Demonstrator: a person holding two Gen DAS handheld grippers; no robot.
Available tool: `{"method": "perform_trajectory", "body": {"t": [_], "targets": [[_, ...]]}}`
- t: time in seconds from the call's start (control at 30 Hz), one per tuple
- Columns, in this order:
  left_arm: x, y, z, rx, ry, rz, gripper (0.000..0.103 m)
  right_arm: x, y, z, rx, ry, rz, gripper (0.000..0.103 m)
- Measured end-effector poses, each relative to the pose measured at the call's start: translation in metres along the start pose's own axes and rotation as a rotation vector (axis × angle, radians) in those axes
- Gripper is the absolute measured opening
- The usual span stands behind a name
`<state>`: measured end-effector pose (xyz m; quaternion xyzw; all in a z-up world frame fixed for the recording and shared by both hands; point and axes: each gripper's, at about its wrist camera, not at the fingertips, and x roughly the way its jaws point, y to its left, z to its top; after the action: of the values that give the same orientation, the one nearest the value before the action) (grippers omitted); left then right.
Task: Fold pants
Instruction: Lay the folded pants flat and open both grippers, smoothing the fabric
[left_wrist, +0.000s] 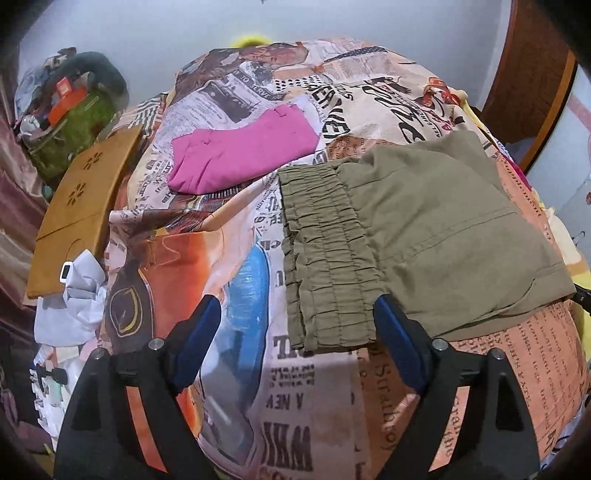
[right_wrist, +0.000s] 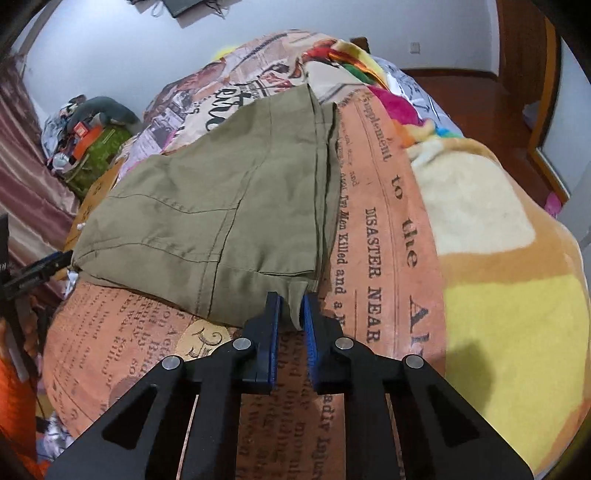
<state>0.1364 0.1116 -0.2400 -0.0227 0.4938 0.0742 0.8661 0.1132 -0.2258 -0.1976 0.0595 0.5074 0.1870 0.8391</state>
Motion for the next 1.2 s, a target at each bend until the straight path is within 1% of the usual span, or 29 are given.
{"method": "perform_trajectory", "body": {"t": [0.13,0.2,0.23,0.33,0.4,0.53,0.6,0.63,0.67,0.7,0.73,0.77,0.9,0.97,1.0,1.1,1.2], "targets": [[0.003,0.007,-0.001,-0.015,0.007,0.031,0.087,-0.016,0.005,0.007,-0.054,-0.079,-0.046,0.007],[0.006,0.012,-0.004,-0.024,0.018,0.04,0.087,-0.018,0.003,0.012,-0.062,-0.085,-0.054,0.007],[0.008,0.014,-0.005,-0.03,0.023,0.038,0.087,-0.016,0.002,0.013,-0.062,-0.079,-0.059,0.007],[0.01,0.019,-0.008,-0.041,0.029,0.033,0.087,0.003,0.002,0.009,-0.074,-0.005,-0.067,0.007],[0.009,0.02,-0.009,-0.042,0.03,0.034,0.087,0.013,0.005,0.004,-0.093,0.033,-0.081,0.009],[0.005,0.019,-0.007,-0.019,0.031,0.057,0.086,0.005,0.011,0.008,-0.105,0.035,-0.121,0.01],[-0.001,0.016,-0.004,0.0,0.019,0.074,0.086,-0.001,0.013,0.013,-0.106,0.031,-0.135,0.014],[-0.005,0.015,-0.003,0.007,0.012,0.075,0.086,-0.006,0.016,0.016,-0.111,0.016,-0.136,0.02],[-0.009,0.014,-0.001,0.01,0.004,0.067,0.086,-0.012,0.018,0.02,-0.114,-0.003,-0.13,0.029],[-0.014,0.012,0.001,0.009,-0.005,0.048,0.086,-0.016,0.021,0.022,-0.119,-0.022,-0.123,0.033],[-0.017,0.01,0.004,0.007,-0.011,0.032,0.086,-0.024,0.027,0.027,-0.132,-0.055,-0.115,0.039],[-0.022,0.007,0.006,0.006,-0.021,0.011,0.086,-0.029,0.032,0.03,-0.145,-0.075,-0.108,0.042],[-0.034,-0.01,0.02,0.047,-0.057,-0.031,0.086,-0.034,0.061,0.045,-0.208,-0.109,-0.045,0.044],[-0.037,-0.019,0.025,0.068,-0.071,-0.054,0.087,-0.03,0.074,0.048,-0.226,-0.107,0.008,0.053],[-0.039,-0.026,0.029,0.079,-0.078,-0.074,0.089,-0.027,0.08,0.048,-0.238,-0.104,0.032,0.054],[-0.039,-0.042,0.035,0.108,-0.095,-0.11,0.09,-0.013,0.098,0.048,-0.258,-0.084,0.086,0.054],[-0.033,-0.06,0.038,0.163,-0.082,-0.119,0.09,0.002,0.107,0.05,-0.253,-0.05,0.136,0.054]]}}
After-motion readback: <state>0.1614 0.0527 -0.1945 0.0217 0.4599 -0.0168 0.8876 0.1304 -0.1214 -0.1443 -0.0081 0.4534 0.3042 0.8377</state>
